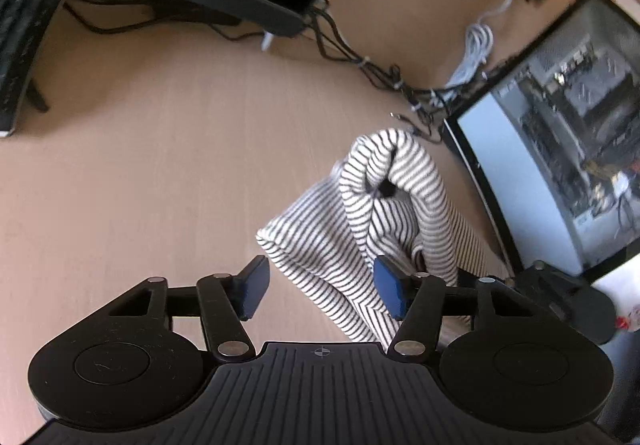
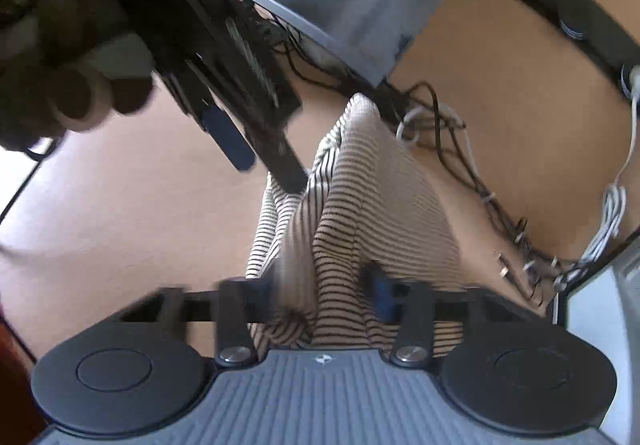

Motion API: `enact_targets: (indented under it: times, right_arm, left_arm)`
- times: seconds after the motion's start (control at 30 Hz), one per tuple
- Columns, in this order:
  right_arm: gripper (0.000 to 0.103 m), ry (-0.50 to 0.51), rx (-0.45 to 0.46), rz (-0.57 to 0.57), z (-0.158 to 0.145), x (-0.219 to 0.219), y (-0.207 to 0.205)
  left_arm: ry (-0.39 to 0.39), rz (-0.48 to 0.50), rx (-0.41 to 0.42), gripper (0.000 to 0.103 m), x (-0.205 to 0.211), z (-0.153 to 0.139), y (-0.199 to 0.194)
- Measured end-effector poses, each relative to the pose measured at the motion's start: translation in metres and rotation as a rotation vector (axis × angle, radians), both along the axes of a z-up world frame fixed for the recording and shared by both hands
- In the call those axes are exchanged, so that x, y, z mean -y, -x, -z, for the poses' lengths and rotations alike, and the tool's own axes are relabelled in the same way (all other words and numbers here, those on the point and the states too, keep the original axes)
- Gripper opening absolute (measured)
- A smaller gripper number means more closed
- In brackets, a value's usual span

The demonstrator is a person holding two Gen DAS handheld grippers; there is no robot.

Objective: Fold clothes
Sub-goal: 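Grasp the shirt fold with the right tool and lift it up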

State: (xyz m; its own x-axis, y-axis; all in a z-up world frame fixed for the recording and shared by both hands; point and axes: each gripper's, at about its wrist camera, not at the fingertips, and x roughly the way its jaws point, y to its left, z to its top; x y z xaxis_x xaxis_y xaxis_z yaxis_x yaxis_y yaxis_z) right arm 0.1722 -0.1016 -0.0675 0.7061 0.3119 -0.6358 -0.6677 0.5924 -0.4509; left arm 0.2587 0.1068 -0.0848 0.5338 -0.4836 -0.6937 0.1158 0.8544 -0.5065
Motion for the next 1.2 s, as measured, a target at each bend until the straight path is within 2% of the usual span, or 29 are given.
enact_targets:
  times: [0.03,0.13,0.23,0.27,0.33,0.4,0.47,0.5,0.53,0.57,0.67,0.7,0.73,0.77,0.8,0.87,0.93,1.0,1.07,1.2]
  right_arm:
    - [0.026,0.025,0.021,-0.025,-0.007,0.003,0.003]
    - [0.023,0.125,0.058,-0.121,-0.021,0.010,0.007]
    - [0.023,0.210,0.004,-0.203,-0.001,-0.002,0.011]
    - [0.024,0.211,-0.005,-0.209,0.005,-0.004,0.012]
    - [0.027,0.171,-0.021,-0.189,-0.001,0.000,0.013]
    - [0.032,0.130,-0.037,-0.168,-0.008,0.005,0.013]
    - [0.042,0.090,-0.053,-0.148,-0.014,0.009,0.013]
    - [0.047,0.069,-0.061,-0.137,-0.018,0.012,0.014]
    - [0.059,0.059,-0.064,-0.127,-0.020,0.016,0.015]
    - [0.062,0.074,-0.059,-0.117,-0.020,0.025,0.019]
    - [0.062,0.137,-0.036,-0.103,0.002,0.028,0.013]
    - [0.058,0.157,-0.026,-0.099,0.010,0.027,0.010]
    - [0.032,0.171,-0.018,-0.091,0.017,0.026,0.008]
    - [0.018,0.158,-0.021,-0.072,0.015,0.025,0.006]
    - [0.017,0.106,-0.044,-0.046,0.004,0.027,0.001]
    - [0.013,-0.057,-0.109,0.031,-0.032,0.038,-0.016]
    - [0.012,-0.250,-0.163,0.101,-0.073,0.047,-0.033]
    - [0.011,-0.413,-0.243,0.116,-0.093,0.050,-0.037]
    - [0.011,-0.498,-0.335,0.100,-0.093,0.059,-0.034]
    - [0.012,-0.454,-0.452,0.097,-0.049,0.045,-0.033]
  left_arm:
    - [-0.010,0.001,-0.003,0.051,0.001,0.002,-0.002]
    - [-0.038,0.004,-0.011,0.050,0.005,0.008,-0.009]
    - [-0.052,0.002,-0.018,0.052,0.007,0.012,-0.014]
    - [-0.050,-0.005,-0.018,0.050,0.005,0.011,-0.014]
    - [-0.052,-0.021,-0.014,0.050,0.000,0.007,-0.012]
    - [-0.037,-0.023,-0.003,0.050,-0.009,-0.002,-0.007]
    - [-0.019,-0.006,0.022,0.054,-0.016,-0.014,0.001]
    - [-0.009,0.010,0.034,0.054,-0.017,-0.019,0.006]
    - [0.002,0.026,0.047,0.055,-0.017,-0.025,0.010]
    - [0.014,0.043,0.058,0.056,-0.017,-0.030,0.014]
    - [0.060,0.112,0.061,0.056,0.002,-0.031,0.016]
    - [0.057,0.133,0.054,0.055,0.008,-0.029,0.014]
    - [0.038,0.148,0.042,0.052,0.015,-0.025,0.012]
    - [0.024,0.162,0.029,0.051,0.020,-0.020,0.010]
    - [0.025,0.174,0.012,0.049,0.024,-0.015,0.009]
    - [0.029,0.199,-0.021,0.038,0.030,-0.005,0.008]
    - [0.055,0.222,-0.034,0.037,0.036,0.001,0.007]
    - [0.048,0.239,-0.031,0.037,0.043,0.003,0.005]
    - [0.051,0.247,-0.028,0.037,0.046,0.006,0.005]
    - [0.081,0.252,-0.025,0.039,0.042,0.010,0.007]
